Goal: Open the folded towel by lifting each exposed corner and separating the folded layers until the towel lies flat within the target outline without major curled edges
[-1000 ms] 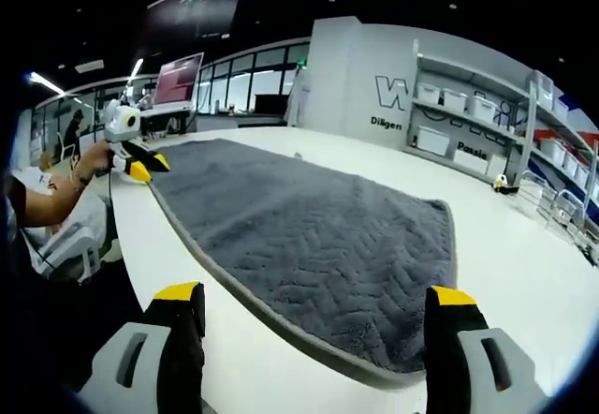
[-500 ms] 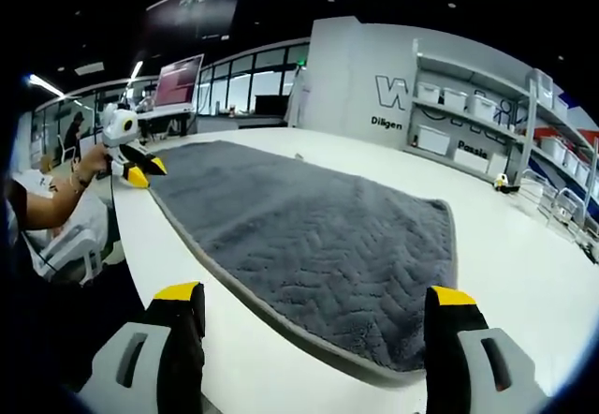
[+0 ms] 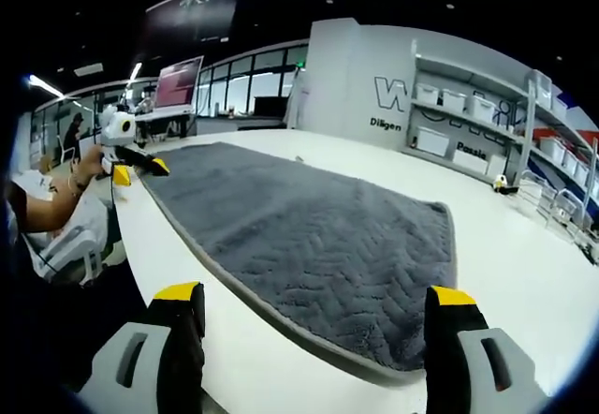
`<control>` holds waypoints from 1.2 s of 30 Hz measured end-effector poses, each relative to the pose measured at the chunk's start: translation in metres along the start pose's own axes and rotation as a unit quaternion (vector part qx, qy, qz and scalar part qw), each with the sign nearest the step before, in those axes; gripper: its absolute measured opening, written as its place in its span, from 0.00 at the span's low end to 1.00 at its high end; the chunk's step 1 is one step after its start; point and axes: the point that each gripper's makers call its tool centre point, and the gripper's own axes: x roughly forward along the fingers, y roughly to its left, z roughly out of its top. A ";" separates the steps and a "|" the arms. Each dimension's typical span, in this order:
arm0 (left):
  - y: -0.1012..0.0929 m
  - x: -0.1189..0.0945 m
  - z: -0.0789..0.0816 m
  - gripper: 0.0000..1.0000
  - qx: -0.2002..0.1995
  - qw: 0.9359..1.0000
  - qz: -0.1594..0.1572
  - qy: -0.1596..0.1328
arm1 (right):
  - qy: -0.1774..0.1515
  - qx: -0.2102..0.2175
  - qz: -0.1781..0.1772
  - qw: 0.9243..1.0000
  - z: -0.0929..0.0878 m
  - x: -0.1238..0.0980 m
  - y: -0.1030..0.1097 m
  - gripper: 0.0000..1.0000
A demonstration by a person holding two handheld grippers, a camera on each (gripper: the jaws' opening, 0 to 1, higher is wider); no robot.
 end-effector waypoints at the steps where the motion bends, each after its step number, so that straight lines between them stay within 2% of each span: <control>1: 0.003 -0.005 0.005 0.82 0.004 1.000 0.011 -0.010 | 0.000 0.000 0.002 1.000 0.000 0.000 0.002 0.99; 5: 0.016 -0.027 0.012 0.84 -0.007 0.999 0.042 -0.026 | 0.001 0.011 0.004 1.000 0.002 -0.001 0.003 0.99; 7: 0.023 -0.039 0.008 0.86 -0.011 0.998 0.060 -0.021 | 0.002 0.019 -0.003 1.000 0.001 -0.002 0.001 0.99; 10: 0.039 -0.062 0.002 0.94 -0.020 0.994 0.102 -0.023 | 0.012 0.021 -0.009 1.000 -0.003 -0.004 -0.002 0.99; 14: 0.058 -0.094 0.000 0.96 -0.033 0.988 0.144 -0.039 | 0.010 0.030 -0.008 0.999 -0.002 -0.008 -0.003 0.99; 15: 0.066 -0.107 -0.001 0.96 -0.035 0.985 0.165 -0.045 | 0.011 0.034 -0.009 0.999 -0.003 -0.010 -0.001 0.99; 18: 0.083 -0.135 -0.012 1.00 -0.037 0.976 0.212 -0.032 | 0.019 0.037 -0.014 0.999 -0.004 -0.014 0.000 0.99; 21: 0.085 -0.148 -0.019 0.99 -0.039 0.975 0.218 -0.030 | 0.021 0.037 -0.014 0.999 -0.003 -0.018 0.002 0.99; 24: 0.092 -0.165 -0.027 0.99 -0.045 0.971 0.230 -0.041 | 0.022 0.039 -0.015 0.999 -0.001 -0.022 0.004 0.99; 29: 0.094 -0.176 -0.043 0.99 -0.042 0.971 0.234 -0.029 | 0.033 0.038 -0.018 0.999 -0.006 -0.027 0.008 0.99; 31: 0.098 -0.187 -0.041 0.99 -0.041 0.967 0.249 -0.044 | 0.039 0.035 -0.018 0.998 -0.009 -0.029 0.008 0.99; 36: 0.098 -0.200 -0.044 0.99 -0.043 0.965 0.253 -0.049 | 0.049 0.039 -0.024 0.998 -0.010 -0.040 0.008 0.99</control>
